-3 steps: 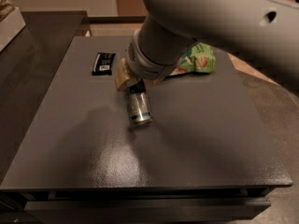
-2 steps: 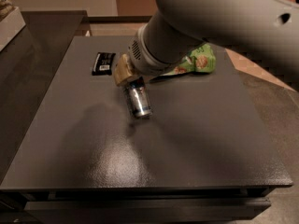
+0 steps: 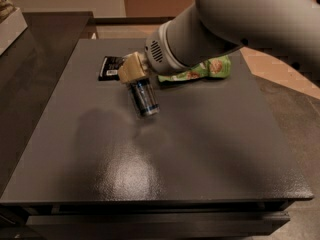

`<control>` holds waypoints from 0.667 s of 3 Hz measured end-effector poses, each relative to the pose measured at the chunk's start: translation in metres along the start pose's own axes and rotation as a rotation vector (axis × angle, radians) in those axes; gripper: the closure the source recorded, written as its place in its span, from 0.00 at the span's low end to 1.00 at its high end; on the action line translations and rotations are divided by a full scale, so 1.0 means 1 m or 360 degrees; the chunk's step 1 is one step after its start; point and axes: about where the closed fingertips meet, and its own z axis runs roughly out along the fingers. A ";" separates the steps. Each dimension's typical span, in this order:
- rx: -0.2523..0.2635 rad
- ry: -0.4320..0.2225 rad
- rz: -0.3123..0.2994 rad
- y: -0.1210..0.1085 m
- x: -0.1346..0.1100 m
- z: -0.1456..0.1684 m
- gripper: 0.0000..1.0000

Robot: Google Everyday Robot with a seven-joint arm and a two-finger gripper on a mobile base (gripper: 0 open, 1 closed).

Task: Place redbull can upright

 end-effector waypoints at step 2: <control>0.0202 0.0226 -0.0248 -0.011 0.005 -0.002 1.00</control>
Offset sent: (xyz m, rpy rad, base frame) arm -0.0078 0.0064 0.0106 0.1613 -0.2938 0.2694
